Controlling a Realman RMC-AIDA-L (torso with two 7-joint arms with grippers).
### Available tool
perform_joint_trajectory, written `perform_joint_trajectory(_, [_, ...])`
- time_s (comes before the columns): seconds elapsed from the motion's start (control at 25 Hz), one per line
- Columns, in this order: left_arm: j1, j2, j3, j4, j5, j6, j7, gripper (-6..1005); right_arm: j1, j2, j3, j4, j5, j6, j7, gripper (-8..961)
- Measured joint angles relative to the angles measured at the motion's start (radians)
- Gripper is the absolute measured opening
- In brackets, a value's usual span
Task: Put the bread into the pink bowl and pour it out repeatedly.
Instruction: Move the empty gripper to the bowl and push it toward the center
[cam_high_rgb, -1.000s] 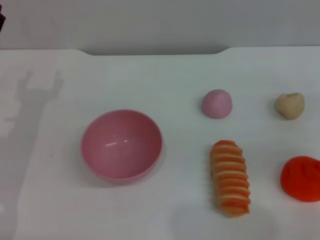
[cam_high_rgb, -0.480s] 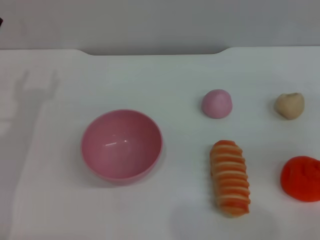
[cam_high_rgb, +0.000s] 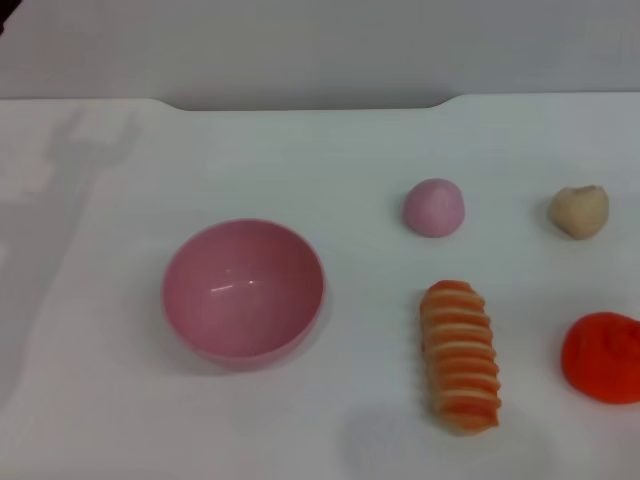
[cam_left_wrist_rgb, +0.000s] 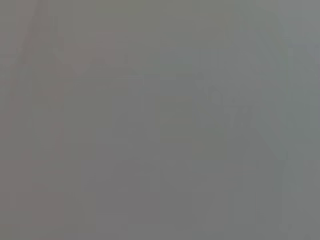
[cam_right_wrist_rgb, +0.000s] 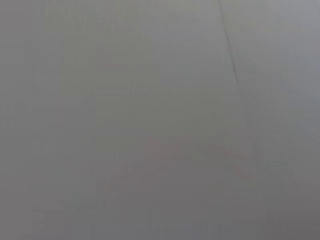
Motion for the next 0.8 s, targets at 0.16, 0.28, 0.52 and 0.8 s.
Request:
perform_joint_trajectory(0.16, [0.040, 0.046, 0.015, 0.237, 0.204, -0.202, -0.214, 815, 0.000, 0.000, 0.001, 0.009, 0.000, 0.011, -0.004, 647])
perform_joint_trajectory(0.28, [0.081, 0.077, 0.041, 0.401, 0.343, -0.300, -0.366, 815, -0.004, -0.001, 0.002, 0.010, 0.000, 0.026, -0.006, 647])
perform_joint_trajectory(0.52, [0.132, 0.134, 0.094, 0.539, 0.454, -0.305, -0.570, 814, -0.008, -0.005, -0.004, 0.011, 0.000, 0.040, -0.007, 646])
perform_joint_trajectory(0.8, [0.101, 0.167, 0.054, 0.444, 0.721, -0.024, -0.959, 813, -0.009, -0.023, -0.008, 0.011, -0.021, 0.043, -0.002, 647])
